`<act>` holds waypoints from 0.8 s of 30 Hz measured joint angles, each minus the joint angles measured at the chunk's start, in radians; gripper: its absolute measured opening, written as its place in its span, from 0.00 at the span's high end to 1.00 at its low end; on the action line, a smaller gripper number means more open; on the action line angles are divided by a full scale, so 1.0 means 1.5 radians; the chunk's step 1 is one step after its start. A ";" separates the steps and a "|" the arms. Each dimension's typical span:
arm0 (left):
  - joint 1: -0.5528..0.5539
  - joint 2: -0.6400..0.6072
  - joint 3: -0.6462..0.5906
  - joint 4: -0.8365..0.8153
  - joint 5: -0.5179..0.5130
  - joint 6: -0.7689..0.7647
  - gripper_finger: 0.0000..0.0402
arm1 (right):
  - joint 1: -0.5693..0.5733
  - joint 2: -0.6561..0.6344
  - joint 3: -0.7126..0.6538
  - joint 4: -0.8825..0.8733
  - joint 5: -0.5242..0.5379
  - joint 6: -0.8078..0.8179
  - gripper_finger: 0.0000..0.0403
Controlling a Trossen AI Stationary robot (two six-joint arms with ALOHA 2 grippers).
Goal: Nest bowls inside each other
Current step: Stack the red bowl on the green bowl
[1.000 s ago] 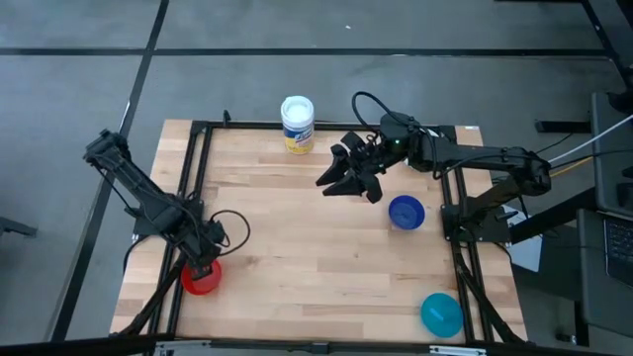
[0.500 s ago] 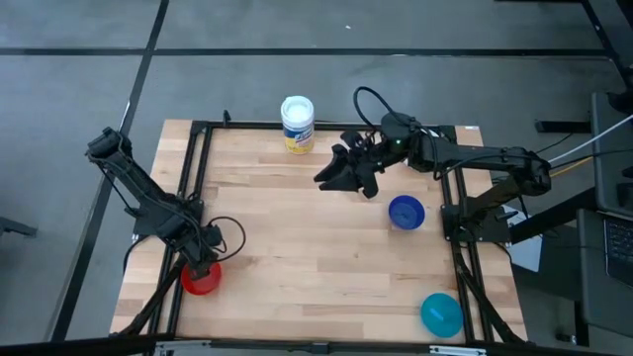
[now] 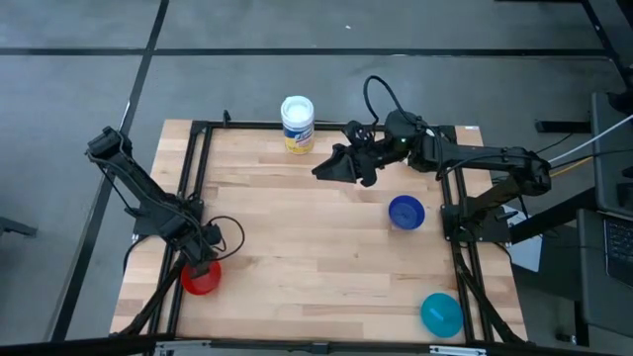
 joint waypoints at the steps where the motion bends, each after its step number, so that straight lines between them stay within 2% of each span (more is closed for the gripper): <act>1: 0.000 0.000 -0.006 0.007 0.001 -0.001 0.52 | 0.000 0.000 0.000 0.002 0.005 0.001 0.47; 5: 0.000 0.000 -0.018 0.029 0.002 -0.006 0.53 | 0.000 -0.005 0.000 0.005 0.019 0.001 0.49; 8: 0.001 0.000 -0.018 0.029 0.003 -0.006 0.59 | 0.000 -0.006 0.000 0.009 0.027 -0.002 0.51; 10: 0.001 0.000 -0.018 0.029 0.010 -0.006 0.67 | 0.000 -0.007 0.000 0.013 0.028 -0.006 0.52; 13: 0.001 0.000 -0.018 0.029 0.025 -0.009 0.90 | 0.000 -0.008 0.000 0.013 0.032 -0.019 0.54; 14: 0.001 0.000 -0.018 0.029 0.025 -0.016 0.95 | 0.000 -0.008 0.000 0.013 0.032 -0.025 0.55; 16: 0.001 -0.001 -0.017 0.032 0.025 -0.017 0.98 | 0.000 -0.008 0.000 0.013 0.032 -0.038 0.56; 21: 0.010 -0.007 -0.013 0.090 0.021 -0.024 0.99 | -0.002 -0.008 0.000 0.015 0.032 -0.068 0.58; 24: 0.036 -0.023 0.016 0.104 -0.016 -0.025 0.99 | -0.005 -0.008 0.000 0.026 0.023 -0.085 0.58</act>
